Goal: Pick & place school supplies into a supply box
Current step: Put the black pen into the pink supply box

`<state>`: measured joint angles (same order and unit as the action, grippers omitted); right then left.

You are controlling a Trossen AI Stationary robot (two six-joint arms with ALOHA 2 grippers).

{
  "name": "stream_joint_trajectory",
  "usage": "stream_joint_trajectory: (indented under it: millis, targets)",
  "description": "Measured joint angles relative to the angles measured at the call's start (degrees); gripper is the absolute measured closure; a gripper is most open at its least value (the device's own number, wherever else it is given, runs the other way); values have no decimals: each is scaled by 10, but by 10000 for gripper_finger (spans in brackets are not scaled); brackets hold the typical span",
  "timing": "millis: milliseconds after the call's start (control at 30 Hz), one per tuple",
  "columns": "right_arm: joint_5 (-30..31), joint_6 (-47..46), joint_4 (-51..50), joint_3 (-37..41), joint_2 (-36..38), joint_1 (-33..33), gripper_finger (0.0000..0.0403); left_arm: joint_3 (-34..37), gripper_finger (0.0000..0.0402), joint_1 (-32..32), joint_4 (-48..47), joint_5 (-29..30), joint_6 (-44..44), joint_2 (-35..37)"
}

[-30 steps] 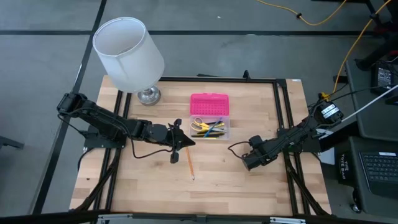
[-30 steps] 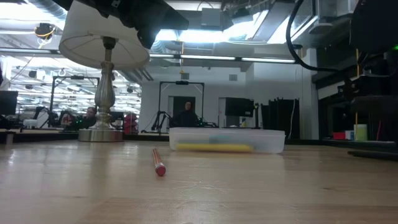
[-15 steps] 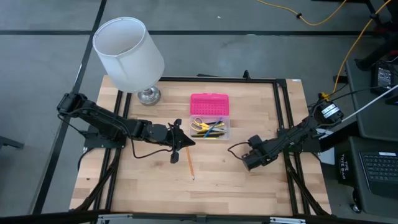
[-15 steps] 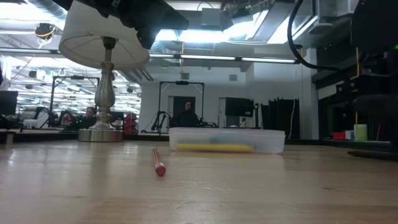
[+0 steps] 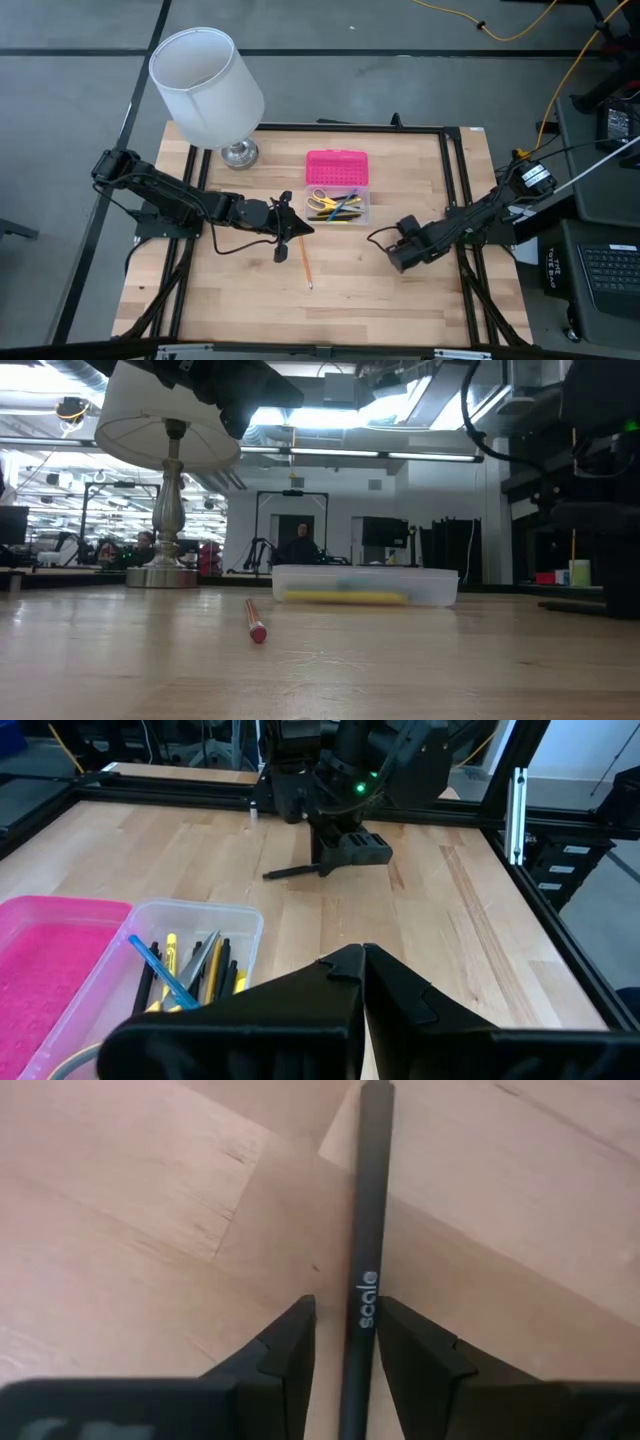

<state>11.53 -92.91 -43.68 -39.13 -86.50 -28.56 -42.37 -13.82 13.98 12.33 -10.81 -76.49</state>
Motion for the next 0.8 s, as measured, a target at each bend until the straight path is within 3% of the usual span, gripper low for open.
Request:
stream_joint_trajectory:
  millis: [267, 567, 800]
  targets:
    - [28, -7, 22, 26, 3, -2, 286, 0, 398, 0, 0, 0, 0, 0]
    - [16, -4, 20, 24, 2, -1, 287, 0, 398, 0, 10, 0, 0, 0]
    - [24, -11, 22, 24, 1, -1, 315, 0, 398, 0, 9, 0, 0, 0]
